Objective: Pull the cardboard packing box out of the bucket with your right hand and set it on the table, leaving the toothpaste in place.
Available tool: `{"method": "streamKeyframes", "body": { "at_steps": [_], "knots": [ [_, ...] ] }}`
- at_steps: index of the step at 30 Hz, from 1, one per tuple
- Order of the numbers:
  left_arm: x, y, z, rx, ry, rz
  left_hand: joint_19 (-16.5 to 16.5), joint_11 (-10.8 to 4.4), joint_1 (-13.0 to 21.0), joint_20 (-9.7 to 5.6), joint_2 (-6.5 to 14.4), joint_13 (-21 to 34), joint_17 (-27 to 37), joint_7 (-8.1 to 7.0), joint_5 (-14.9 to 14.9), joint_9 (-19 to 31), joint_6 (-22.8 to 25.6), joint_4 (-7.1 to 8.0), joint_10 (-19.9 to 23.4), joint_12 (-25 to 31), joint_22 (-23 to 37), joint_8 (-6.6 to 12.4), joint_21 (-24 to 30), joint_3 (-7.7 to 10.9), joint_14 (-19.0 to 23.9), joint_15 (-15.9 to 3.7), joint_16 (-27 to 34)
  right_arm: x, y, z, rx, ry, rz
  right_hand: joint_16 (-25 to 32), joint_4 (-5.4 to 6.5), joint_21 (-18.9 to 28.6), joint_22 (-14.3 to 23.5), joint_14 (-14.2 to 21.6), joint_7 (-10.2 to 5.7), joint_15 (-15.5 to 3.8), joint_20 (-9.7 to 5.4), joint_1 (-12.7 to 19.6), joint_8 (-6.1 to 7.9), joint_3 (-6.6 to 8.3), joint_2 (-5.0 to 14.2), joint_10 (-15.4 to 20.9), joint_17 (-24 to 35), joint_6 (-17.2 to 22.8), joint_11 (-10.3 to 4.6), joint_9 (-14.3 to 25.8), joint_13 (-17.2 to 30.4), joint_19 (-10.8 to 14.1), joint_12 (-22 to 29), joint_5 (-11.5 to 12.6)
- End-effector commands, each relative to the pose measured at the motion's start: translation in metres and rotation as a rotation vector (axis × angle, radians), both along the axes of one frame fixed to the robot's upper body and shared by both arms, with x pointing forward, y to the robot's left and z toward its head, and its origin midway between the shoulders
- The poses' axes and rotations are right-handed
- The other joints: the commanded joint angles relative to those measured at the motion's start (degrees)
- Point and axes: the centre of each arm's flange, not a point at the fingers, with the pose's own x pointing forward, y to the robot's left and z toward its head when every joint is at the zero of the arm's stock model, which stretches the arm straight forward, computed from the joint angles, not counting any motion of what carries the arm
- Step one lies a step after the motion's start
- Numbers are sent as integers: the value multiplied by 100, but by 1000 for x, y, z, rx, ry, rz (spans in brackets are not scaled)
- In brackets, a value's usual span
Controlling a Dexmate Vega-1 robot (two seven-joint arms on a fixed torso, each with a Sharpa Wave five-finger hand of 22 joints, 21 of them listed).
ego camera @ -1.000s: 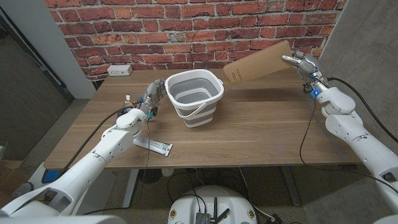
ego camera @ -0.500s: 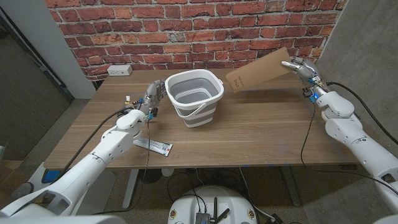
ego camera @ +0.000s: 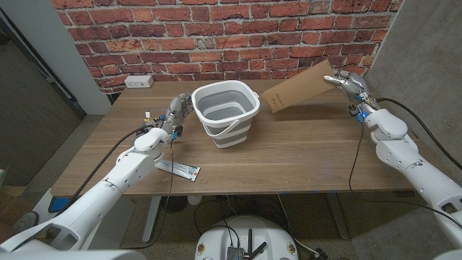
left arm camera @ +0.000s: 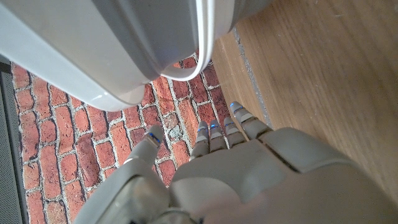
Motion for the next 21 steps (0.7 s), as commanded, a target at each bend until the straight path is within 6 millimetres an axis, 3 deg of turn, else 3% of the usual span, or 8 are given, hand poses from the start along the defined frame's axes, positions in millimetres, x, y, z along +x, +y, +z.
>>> {"method": "streamKeyframes", "body": {
  "at_steps": [1, 21],
  "knots": [
    [-4, 0, -3, 2, 8, 6, 42, 27, -37, -192, 330, 7, 14, 12, -8, 23, 61, -15, 2, -7, 25, 15, -2, 50, -4, 17, -4, 5, 6, -10, -27, 18, -37, -17, -14, 7, 8, 17, -691, -783, -764, 793, 28, -15, 797, 511, 28, 759, -471, 70, 27, -51, -18, 46],
    [6, -6, 5, 13, 1, -20, 44, 30, -37, -187, 335, 8, 14, 10, -8, 23, 58, -13, 2, -7, 25, 13, 0, 59, -5, 17, -3, 13, 12, -20, -73, 34, -73, -60, -29, -1, 11, -6, -760, -794, -764, 875, 2, -34, 784, 454, 58, 795, -461, 74, 45, -103, -62, 74]
  ]
}}
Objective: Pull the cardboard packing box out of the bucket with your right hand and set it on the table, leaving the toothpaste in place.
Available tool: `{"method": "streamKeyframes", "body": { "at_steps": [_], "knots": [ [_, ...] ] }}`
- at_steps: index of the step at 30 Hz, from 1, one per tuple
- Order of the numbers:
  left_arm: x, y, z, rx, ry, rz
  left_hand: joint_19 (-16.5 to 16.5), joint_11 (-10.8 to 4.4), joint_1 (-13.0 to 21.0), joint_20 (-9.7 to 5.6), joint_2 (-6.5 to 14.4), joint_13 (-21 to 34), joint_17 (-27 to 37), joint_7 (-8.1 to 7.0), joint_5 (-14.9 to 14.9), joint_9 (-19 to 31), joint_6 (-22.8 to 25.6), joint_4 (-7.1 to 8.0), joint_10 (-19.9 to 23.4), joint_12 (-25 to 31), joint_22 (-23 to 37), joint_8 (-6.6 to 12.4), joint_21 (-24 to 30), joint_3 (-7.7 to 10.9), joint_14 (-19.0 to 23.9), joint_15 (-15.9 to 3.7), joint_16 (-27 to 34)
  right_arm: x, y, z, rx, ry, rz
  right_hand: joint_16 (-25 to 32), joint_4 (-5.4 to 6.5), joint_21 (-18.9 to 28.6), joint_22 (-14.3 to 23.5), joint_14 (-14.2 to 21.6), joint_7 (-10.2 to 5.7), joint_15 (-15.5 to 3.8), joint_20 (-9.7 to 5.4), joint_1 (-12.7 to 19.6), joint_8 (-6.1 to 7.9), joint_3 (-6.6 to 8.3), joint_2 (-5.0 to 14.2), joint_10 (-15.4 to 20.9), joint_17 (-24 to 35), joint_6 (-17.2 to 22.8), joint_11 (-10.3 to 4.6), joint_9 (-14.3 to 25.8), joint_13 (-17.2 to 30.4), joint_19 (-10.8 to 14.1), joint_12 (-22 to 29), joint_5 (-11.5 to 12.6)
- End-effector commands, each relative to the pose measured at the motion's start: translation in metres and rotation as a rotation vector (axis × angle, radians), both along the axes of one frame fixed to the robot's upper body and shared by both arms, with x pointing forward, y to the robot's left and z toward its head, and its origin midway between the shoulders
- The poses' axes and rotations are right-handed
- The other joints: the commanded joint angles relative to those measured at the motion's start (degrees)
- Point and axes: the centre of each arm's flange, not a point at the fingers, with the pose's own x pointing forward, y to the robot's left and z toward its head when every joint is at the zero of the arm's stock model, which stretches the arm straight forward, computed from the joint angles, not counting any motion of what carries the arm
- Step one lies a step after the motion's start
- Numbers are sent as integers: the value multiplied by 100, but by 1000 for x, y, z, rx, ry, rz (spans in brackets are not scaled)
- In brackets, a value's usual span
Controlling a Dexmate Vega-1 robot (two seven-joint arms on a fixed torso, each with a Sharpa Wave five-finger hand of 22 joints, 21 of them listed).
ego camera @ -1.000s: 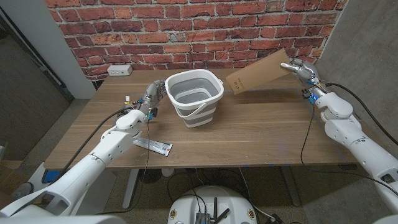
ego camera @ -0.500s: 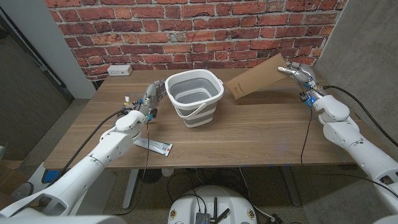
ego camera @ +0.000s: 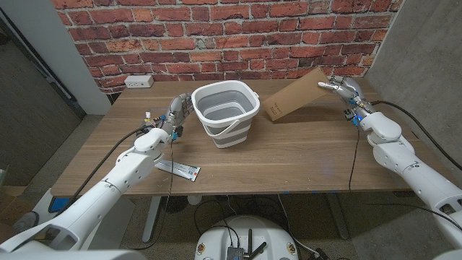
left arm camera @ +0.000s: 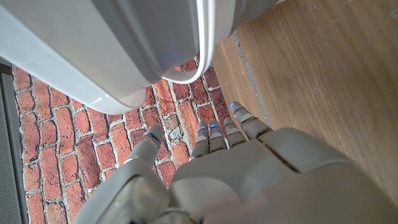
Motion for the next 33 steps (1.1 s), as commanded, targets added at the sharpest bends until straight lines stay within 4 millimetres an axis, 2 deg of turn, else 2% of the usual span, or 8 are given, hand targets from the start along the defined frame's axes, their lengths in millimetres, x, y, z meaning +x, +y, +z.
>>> {"method": "streamKeyframes", "body": {
  "at_steps": [1, 16, 25, 33],
  "knots": [
    [7, -4, 6, 9, -3, -14, 43, 33, -37, -187, 335, 8, 14, -13, -8, 23, 37, 5, 2, -7, 25, 13, -1, 42, -2, 19, -2, 5, 1, -8, -21, 6, -30, -25, -3, -1, 12, -14, -768, -794, -804, 879, 20, -5, 782, 466, 31, 788, -462, 74, 23, -26, -14, 27],
    [11, -5, 10, 17, 4, -13, 44, 22, -38, -188, 336, 8, 14, -11, -8, 24, 43, 6, 1, -7, 25, 15, 0, 47, -3, 19, -3, 7, -3, -19, -16, 15, -38, -50, -7, -4, 14, -30, -772, -803, -802, 934, 23, -12, 778, 468, 46, 845, -477, 76, 40, -54, -19, 45],
    [12, -5, 7, 8, 9, -13, 45, 43, -39, -189, 336, 8, 14, -13, -9, 24, 47, 7, 1, -7, 25, 17, 0, 50, -4, 17, -3, 0, -4, -18, -102, 43, -44, -108, 6, -21, 15, -111, -848, -768, -805, 924, -49, -76, 684, 296, 58, 727, -531, 78, 61, -119, -97, 62],
    [10, -2, 6, 2, 8, -2, 43, 19, -40, -187, 335, 8, 15, -17, -9, 24, 46, 9, 1, -7, 25, 16, 0, 52, 3, 16, 0, -9, -3, -15, -180, 62, -75, -126, 7, -26, 14, -156, -835, -781, -798, 939, -70, -106, 654, 251, 76, 700, -528, 83, 77, -141, -114, 70]
  ]
}}
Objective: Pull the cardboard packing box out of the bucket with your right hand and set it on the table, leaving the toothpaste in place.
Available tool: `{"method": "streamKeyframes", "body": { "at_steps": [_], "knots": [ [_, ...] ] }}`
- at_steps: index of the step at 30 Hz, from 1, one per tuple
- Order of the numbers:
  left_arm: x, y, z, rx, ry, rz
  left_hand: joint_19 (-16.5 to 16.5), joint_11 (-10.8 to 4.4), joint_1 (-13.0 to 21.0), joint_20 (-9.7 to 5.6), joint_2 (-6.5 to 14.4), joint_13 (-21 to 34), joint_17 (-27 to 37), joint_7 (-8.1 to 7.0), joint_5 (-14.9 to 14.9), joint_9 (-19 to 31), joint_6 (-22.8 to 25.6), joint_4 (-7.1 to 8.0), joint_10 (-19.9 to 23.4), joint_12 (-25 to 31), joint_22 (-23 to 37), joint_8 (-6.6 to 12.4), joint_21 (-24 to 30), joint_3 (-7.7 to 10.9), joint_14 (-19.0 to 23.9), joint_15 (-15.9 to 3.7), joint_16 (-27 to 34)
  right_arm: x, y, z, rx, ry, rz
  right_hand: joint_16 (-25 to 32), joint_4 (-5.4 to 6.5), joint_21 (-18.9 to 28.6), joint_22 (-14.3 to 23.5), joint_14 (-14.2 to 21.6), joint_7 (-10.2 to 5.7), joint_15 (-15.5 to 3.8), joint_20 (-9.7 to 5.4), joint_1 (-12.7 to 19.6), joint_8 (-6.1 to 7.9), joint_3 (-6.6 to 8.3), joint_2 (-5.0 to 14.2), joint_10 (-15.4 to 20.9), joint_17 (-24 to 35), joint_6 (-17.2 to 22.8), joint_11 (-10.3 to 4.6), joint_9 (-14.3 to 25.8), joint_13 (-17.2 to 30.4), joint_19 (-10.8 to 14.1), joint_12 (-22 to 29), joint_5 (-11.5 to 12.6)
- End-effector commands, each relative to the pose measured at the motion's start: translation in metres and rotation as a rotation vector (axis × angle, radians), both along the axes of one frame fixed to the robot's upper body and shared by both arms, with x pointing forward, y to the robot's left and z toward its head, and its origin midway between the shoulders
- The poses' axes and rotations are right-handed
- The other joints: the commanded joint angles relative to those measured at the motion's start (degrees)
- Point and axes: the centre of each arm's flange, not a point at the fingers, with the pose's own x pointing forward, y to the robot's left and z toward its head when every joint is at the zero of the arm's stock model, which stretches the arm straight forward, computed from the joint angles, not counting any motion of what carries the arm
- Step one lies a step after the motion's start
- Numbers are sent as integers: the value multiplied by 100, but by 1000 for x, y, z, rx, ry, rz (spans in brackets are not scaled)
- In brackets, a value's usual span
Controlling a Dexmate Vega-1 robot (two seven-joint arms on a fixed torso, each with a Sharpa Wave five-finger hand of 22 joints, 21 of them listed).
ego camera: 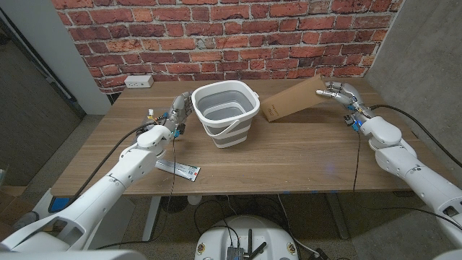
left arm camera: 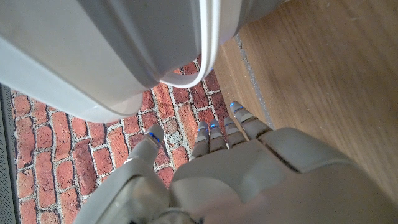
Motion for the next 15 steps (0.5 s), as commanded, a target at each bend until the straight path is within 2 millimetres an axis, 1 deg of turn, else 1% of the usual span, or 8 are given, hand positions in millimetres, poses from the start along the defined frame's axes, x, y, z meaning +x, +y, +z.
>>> {"method": "streamKeyframes", "body": {
  "at_steps": [1, 8, 15],
  "knots": [
    [-1, 4, 0, -6, 2, 16, 42, -2, -40, -186, 335, 9, 15, -13, -9, 24, 45, 23, 20, -8, 25, 15, -1, 38, 3, 14, 0, -11, 2, 2, -116, 35, -40, -25, 0, -27, 15, -36, -763, -836, -830, 847, -46, -17, 742, 334, 23, 768, -360, 83, 29, -30, -26, 27],
    [-2, 3, -1, -12, 2, 15, 40, 18, -41, -189, 335, 9, 15, -7, -9, 24, 53, 25, 27, -5, 25, 18, -1, 40, 3, 18, 0, -16, 4, 4, -189, 56, -74, -53, 8, -32, 14, -95, -749, -828, -807, 857, -74, -41, 726, 258, 38, 724, -335, 87, 45, -53, -55, 38],
    [-2, 3, -5, -12, 13, 18, 40, -4, -41, -188, 333, 9, 15, -14, -9, 24, 44, 24, 24, -7, 25, 14, -1, 42, -2, 15, -2, -16, 7, 3, -243, 85, -99, -64, 18, -38, 12, -139, -731, -819, -792, 860, -108, -72, 712, 194, 61, 662, -330, 91, 63, -76, -77, 46]
  ]
}}
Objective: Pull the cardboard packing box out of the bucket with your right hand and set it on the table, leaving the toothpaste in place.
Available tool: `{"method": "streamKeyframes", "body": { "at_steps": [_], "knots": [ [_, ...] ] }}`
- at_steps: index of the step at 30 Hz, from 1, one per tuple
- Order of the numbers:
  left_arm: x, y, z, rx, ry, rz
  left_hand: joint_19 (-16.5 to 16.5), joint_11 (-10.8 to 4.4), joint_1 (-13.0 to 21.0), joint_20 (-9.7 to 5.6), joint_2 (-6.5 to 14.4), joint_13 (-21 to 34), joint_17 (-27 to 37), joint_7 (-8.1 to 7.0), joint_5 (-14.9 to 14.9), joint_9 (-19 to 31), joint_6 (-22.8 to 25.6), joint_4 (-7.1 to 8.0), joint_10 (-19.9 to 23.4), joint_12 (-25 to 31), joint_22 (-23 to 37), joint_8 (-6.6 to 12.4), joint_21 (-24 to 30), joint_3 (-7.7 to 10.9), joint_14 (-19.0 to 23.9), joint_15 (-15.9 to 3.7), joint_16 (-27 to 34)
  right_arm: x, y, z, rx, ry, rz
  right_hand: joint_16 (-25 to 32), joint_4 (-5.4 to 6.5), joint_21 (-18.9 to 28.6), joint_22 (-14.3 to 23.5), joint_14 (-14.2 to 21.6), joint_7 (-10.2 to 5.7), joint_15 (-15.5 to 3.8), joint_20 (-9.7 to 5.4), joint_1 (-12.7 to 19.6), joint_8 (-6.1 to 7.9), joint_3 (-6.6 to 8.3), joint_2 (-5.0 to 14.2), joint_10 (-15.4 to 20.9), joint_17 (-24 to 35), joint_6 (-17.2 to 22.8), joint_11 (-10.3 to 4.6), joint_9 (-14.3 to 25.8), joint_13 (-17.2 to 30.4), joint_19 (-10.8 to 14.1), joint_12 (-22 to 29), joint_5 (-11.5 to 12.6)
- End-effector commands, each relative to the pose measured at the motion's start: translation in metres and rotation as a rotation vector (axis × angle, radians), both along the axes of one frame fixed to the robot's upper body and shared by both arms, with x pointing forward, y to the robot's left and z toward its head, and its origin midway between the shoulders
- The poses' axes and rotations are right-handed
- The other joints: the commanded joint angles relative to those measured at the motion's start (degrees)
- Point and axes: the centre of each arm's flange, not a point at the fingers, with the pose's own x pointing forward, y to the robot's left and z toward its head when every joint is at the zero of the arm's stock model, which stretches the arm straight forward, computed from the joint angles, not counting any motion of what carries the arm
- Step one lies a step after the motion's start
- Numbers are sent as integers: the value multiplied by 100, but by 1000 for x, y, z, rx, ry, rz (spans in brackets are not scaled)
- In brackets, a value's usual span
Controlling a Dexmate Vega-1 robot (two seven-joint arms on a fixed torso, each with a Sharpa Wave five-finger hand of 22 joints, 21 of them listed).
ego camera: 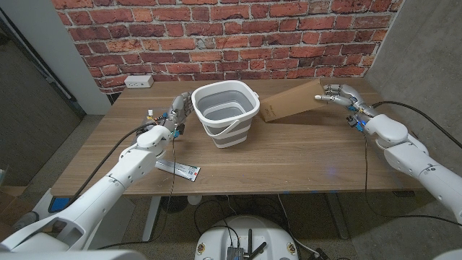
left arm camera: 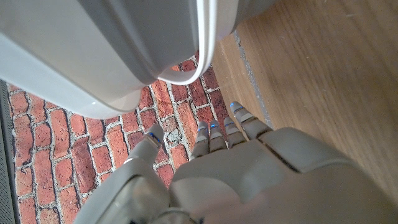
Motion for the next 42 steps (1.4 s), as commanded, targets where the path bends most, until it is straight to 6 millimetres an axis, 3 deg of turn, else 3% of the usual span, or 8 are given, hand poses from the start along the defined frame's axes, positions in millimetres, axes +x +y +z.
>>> {"method": "streamKeyframes", "body": {
  "at_steps": [1, 31, 42],
  "knots": [
    [-1, 1, -4, -7, 9, 5, 41, -2, -42, -188, 333, 9, 15, -12, -9, 24, 44, 8, 22, -7, 25, 14, -1, 25, -1, 20, -2, -5, 5, 0, -111, 41, -46, 2, 17, -37, 12, -27, -709, -821, -799, 824, -32, -45, 740, 232, 38, 678, -290, 91, 17, -22, -17, 46],
    [2, 10, 8, -18, -28, 25, 43, 7, -42, -189, 321, 9, 13, -27, -11, 24, 33, 2, 19, -8, 25, 10, 0, 29, -1, 22, -4, 8, 8, -28, -208, 146, -126, -83, 6, -58, 5, -284, -754, -815, -716, 903, -148, -140, 664, -9, 122, 497, -331, 97, 76, -104, -90, 78],
    [-1, 14, 2, -96, -54, 18, 48, -20, -53, -191, 294, 9, 14, -38, -15, 24, 42, 0, 28, -5, 25, 14, 1, 17, 9, 12, 0, 10, 8, -49, -219, 177, -192, -108, 19, -61, 1, -369, -779, -798, -671, 931, -161, -172, 659, -35, 162, 508, -374, 99, 107, -119, -86, 93]
  ]
}}
